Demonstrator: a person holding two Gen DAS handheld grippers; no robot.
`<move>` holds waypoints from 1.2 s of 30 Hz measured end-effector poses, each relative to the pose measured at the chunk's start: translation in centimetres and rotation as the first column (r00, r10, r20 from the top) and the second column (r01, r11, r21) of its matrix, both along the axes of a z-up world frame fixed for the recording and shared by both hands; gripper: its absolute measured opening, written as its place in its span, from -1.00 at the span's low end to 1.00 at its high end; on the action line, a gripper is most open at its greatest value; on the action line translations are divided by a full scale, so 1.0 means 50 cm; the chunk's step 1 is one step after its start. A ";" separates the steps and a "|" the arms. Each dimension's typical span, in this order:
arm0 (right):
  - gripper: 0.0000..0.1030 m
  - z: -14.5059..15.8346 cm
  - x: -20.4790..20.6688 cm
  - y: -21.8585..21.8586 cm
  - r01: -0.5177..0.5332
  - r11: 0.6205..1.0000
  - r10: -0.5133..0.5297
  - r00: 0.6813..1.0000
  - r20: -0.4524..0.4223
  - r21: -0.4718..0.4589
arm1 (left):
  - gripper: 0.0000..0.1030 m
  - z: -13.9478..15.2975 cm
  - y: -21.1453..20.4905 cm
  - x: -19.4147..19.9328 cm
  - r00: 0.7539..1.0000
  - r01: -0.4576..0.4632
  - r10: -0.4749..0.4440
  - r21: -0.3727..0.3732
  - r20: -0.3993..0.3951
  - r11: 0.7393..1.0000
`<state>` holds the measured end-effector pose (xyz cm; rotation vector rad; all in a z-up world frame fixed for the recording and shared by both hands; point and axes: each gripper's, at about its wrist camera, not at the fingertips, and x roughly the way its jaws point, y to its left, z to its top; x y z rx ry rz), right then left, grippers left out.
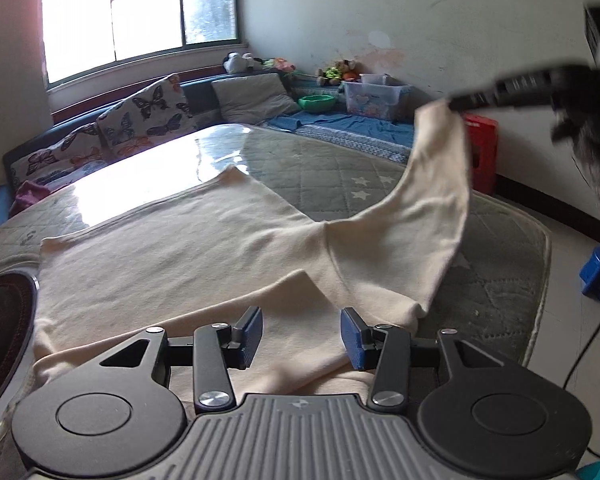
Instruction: Fold clothes
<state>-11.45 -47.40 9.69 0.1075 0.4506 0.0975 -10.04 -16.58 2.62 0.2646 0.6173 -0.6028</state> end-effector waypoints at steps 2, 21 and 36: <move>-0.92 0.027 0.003 0.024 -0.047 0.999 0.047 0.999 0.022 -0.006 | -0.09 0.002 0.006 -0.004 1.000 -0.001 0.001 -0.014 0.004 1.000; -0.47 -0.066 0.057 0.150 -0.098 0.972 0.068 0.987 -0.142 -0.214 | 0.14 0.042 0.160 -0.004 0.979 -0.194 0.199 -0.103 0.041 0.976; -0.85 -0.172 0.103 0.090 -0.051 0.989 0.022 0.978 -0.208 -0.138 | 0.28 0.035 0.137 0.004 0.975 -0.219 0.220 -0.056 0.022 0.974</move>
